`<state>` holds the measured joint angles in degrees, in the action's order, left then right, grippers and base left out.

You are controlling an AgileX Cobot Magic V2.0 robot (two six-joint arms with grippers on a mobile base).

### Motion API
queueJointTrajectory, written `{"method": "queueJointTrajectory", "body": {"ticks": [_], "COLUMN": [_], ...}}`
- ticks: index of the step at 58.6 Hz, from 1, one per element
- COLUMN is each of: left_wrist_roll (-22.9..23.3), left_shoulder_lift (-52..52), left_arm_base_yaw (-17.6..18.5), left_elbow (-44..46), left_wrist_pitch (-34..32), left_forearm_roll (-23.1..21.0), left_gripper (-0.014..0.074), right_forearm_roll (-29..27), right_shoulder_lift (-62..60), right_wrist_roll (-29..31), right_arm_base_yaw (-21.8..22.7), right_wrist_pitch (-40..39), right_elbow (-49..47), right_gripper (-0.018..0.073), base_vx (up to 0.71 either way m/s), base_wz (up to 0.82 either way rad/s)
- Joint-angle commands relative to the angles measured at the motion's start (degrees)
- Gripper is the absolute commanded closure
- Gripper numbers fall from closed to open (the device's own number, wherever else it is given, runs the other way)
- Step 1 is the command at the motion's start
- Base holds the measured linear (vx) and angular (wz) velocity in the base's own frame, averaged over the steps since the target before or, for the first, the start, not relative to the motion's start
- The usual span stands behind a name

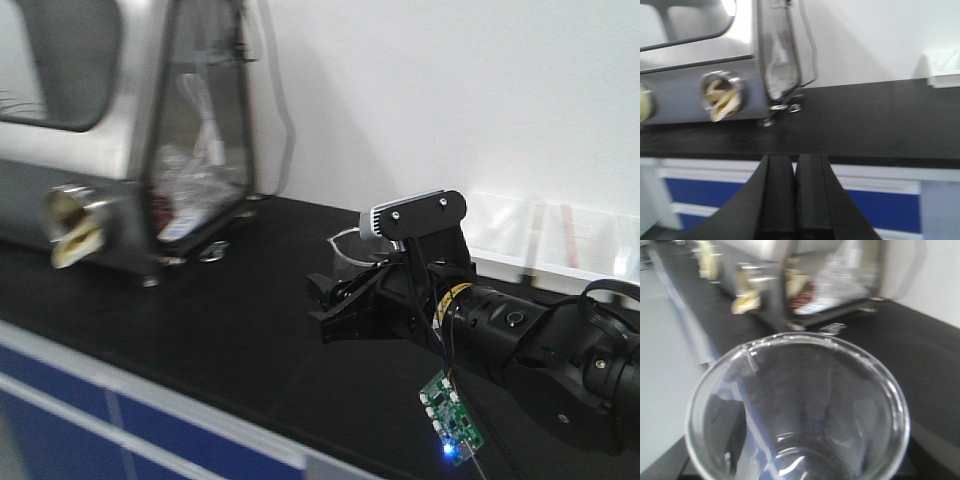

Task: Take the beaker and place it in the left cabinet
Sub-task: 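Hold the beaker in the right gripper while the base drives to the cabinet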

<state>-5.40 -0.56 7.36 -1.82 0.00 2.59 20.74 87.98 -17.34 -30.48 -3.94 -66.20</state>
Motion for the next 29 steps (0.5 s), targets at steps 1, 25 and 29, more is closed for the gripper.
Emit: {"method": "queueJointTrajectory", "body": {"ticks": [1,25,29], "left_wrist_roll": [0.2,0.2,0.2], "left_shoulder_lift": [-1.1,-1.1,-1.1], "left_arm_base_yaw": [0.0,0.0,0.0], "left_elbow": [-0.9,-0.9,-0.9], "left_wrist_pitch": [-4.3,-4.3,-4.3], "left_forearm_roll": [-0.2,-0.2,-0.2], "left_gripper": [0.0595,0.0595,0.0595], "right_forearm_roll": [0.1,0.1,0.1], "right_shoulder_lift": [-2.6,-2.6,-2.6], "right_wrist_roll": [-0.1,-0.1,-0.1], "right_arm_base_yaw": [0.1,0.1,0.1], "right_wrist_pitch": [-4.4,-4.4,-4.4], "right_elbow": [-1.8,-1.8,-1.8], "right_gripper": [0.0568,0.0568,0.0568], "base_vx": [-0.11,-0.06,0.01], "base_wz": [0.81,0.82,0.75]}}
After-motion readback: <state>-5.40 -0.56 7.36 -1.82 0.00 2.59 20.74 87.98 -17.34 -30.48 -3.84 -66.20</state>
